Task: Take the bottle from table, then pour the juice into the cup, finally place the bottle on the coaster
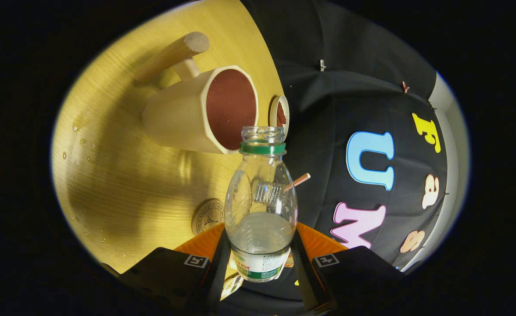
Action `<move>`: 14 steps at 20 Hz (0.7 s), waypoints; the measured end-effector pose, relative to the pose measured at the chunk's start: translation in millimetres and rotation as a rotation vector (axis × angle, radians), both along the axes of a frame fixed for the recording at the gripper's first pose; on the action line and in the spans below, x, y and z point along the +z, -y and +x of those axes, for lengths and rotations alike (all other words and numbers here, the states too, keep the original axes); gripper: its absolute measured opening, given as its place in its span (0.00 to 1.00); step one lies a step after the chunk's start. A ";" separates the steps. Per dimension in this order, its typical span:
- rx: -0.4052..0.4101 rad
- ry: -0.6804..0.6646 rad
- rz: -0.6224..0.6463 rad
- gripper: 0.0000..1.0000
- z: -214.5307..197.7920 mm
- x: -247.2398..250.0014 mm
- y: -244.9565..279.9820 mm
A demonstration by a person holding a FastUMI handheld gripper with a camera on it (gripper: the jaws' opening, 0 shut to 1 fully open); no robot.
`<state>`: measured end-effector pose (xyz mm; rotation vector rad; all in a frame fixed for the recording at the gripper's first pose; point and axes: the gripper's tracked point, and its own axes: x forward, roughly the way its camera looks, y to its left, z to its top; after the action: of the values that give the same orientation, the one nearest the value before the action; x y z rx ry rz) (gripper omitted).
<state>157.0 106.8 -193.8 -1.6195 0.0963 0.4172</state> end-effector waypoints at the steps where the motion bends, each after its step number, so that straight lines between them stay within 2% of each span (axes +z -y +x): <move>1: 0.005 0.002 -0.007 0.72 0.7 0.1 0.4; 14: 0.028 0.016 -0.090 0.71 8.1 0.4 5.9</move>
<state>165.1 100.9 -193.4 -1.7144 0.0811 0.4260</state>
